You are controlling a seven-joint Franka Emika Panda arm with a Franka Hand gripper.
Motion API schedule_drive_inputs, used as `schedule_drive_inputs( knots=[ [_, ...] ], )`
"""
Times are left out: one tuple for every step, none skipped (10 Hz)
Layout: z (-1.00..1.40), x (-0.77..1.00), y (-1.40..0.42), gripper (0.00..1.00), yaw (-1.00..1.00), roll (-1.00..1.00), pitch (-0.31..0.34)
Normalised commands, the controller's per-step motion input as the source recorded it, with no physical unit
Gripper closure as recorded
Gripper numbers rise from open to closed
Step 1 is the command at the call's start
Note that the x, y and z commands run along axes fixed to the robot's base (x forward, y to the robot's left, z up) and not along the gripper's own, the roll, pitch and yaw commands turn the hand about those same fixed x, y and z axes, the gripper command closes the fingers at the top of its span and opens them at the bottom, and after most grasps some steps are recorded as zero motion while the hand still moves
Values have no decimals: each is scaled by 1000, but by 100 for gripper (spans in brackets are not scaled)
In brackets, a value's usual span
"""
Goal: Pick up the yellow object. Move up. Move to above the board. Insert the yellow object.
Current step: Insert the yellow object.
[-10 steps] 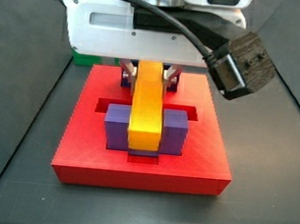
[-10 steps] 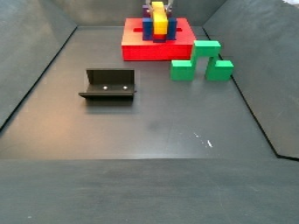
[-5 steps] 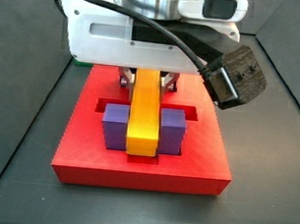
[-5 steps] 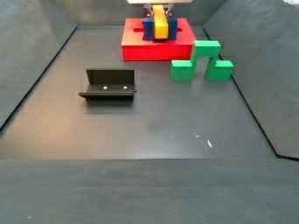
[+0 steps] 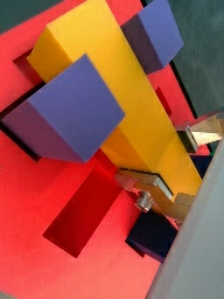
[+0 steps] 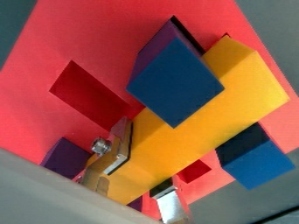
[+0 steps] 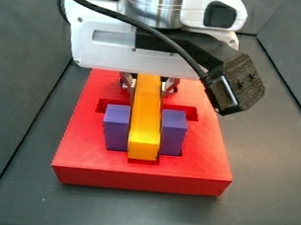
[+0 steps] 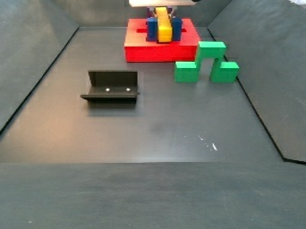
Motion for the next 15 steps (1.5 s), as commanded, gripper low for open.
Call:
schedule_drive_inputs(
  knots=[
    [-114,129,-29,100,106,23,0],
    [-77,269,-89,100,109,16,0],
    [-103,257,-100,100,91,20,0],
    [-109,211,-94,100,80,31,0],
    [-137,131,-71,100,51,60,0],
    [-126,0,0,100,0,71,0],
    [-117,0,43,100,0,61,0],
    [-111,0,131,100,0,54,0],
    [-114,0,100,100,0,66,0],
    [-100,0,60,100,0,67,3],
    [-100,0,43,100,0,71,3],
    [-103,0,0,100,0,110,23],
    [-117,0,0,100,0,133,41],
    [-100,0,0,100,0,120,27],
    [-57,0,0,100,-9,73,34]
  ],
)
